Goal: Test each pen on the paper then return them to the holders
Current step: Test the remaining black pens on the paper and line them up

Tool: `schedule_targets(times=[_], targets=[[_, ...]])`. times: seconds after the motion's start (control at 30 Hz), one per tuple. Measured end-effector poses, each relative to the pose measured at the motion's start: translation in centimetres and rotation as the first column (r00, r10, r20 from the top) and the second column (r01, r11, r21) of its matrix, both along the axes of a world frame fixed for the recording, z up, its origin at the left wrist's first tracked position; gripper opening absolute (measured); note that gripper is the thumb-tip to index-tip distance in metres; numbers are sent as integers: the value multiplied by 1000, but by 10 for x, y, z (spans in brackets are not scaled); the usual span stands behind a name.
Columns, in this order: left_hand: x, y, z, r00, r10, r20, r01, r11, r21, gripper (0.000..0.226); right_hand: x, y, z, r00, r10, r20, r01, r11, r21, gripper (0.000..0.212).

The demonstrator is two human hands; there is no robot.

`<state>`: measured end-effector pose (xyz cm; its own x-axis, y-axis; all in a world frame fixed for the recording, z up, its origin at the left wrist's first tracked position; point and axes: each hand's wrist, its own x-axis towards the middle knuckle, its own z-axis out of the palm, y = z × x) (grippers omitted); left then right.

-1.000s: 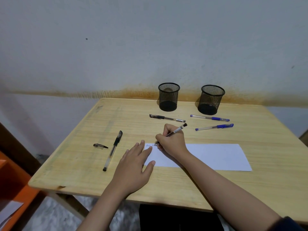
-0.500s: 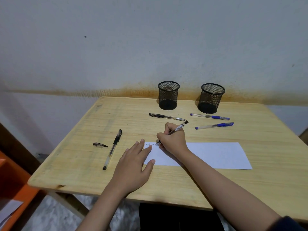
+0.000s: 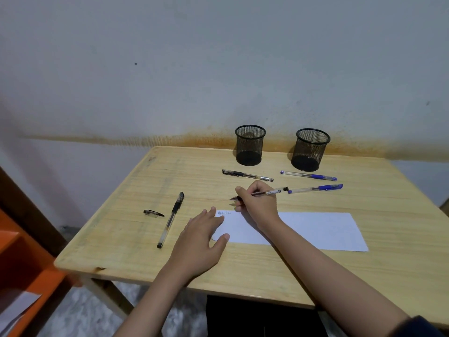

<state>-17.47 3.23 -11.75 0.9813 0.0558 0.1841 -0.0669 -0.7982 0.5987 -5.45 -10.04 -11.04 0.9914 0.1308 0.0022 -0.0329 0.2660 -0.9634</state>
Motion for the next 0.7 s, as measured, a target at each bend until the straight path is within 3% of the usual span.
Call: schedule_targets(times=[0.1,0.23,0.33,0.47,0.6,0.7], targets=[[-5,7,13,981,141,130,-114,975,-193,33,0,0,2,998,64,-16,-62,995,84,30],[-7,41,28,908,342,240,-289,929,-229,22,-4,-1,5,989,145,1,-144,987,77,22],[-7,80,30,879,429,206,-411,903,-126,27,-8,-1,8,984,174,29,-175,984,40,21],[-2,117,18,906,422,20,-422,906,23,40,-12,-5,13,982,179,53,-177,983,-42,18],[3,122,17,909,417,6,-416,908,48,24,-16,-7,22,979,197,42,-193,978,-80,13],[2,120,22,902,430,42,-429,903,-31,15,-17,-5,28,981,191,32,-184,970,-156,18]])
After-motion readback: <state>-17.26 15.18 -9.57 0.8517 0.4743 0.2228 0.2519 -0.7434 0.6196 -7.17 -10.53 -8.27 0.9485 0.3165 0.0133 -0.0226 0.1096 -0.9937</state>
